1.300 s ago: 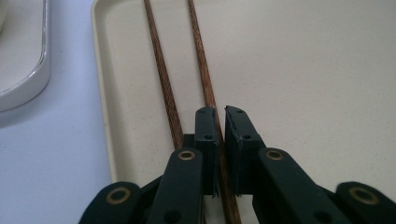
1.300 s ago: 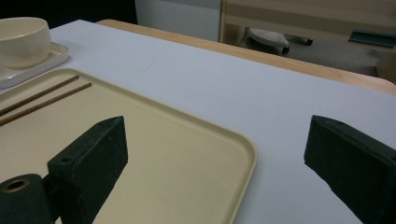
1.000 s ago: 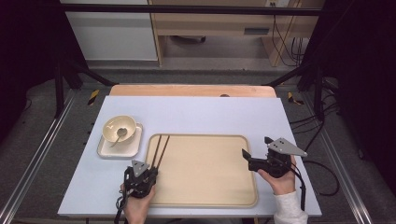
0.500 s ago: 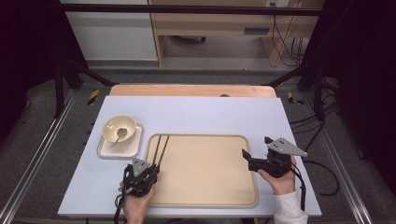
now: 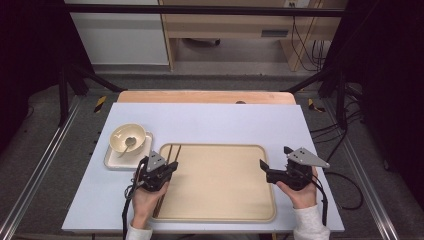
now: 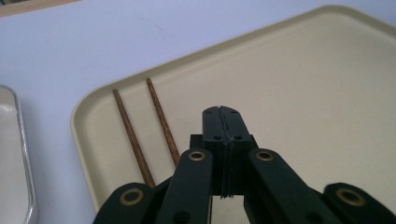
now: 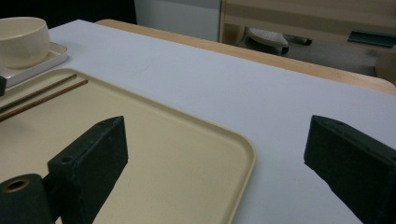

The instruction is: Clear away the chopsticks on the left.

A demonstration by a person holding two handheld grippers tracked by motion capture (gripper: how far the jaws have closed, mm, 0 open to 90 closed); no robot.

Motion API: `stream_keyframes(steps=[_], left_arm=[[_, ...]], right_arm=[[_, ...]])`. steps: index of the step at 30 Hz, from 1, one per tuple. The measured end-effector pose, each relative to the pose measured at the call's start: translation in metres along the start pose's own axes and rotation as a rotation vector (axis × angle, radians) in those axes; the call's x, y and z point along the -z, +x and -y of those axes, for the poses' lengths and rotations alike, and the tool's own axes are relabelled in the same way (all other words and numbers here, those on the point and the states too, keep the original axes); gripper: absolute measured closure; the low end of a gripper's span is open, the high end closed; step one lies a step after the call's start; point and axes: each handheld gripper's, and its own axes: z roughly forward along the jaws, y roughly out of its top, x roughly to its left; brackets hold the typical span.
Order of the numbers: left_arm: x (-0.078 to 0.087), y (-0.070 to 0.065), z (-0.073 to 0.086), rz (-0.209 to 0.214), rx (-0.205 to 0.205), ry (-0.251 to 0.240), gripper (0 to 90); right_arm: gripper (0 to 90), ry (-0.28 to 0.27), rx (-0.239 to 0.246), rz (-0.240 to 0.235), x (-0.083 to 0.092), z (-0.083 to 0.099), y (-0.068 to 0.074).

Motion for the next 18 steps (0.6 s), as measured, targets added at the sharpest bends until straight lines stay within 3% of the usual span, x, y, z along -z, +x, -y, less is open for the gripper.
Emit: stream_keyframes(steps=[5,8,12,18], left_arm=[[-0.019,0.011,0.001,0.041,-0.040,0.047,90.0],[-0.028,0.012,0.005,0.004,-0.057,0.094,90.0],[-0.030,0.014,0.006,-0.002,-0.057,0.131,90.0],[-0.031,0.016,0.007,-0.025,-0.055,0.143,90.0]], right_arm=[[6.6,0.002,0.000,0.001,-0.001,0.000,0.001],[6.6,0.005,0.005,0.001,-0.001,0.000,0.001],[6.6,0.004,0.001,0.001,-0.001,0.000,0.000],[6.6,0.002,0.000,0.001,-0.001,0.000,0.000]])
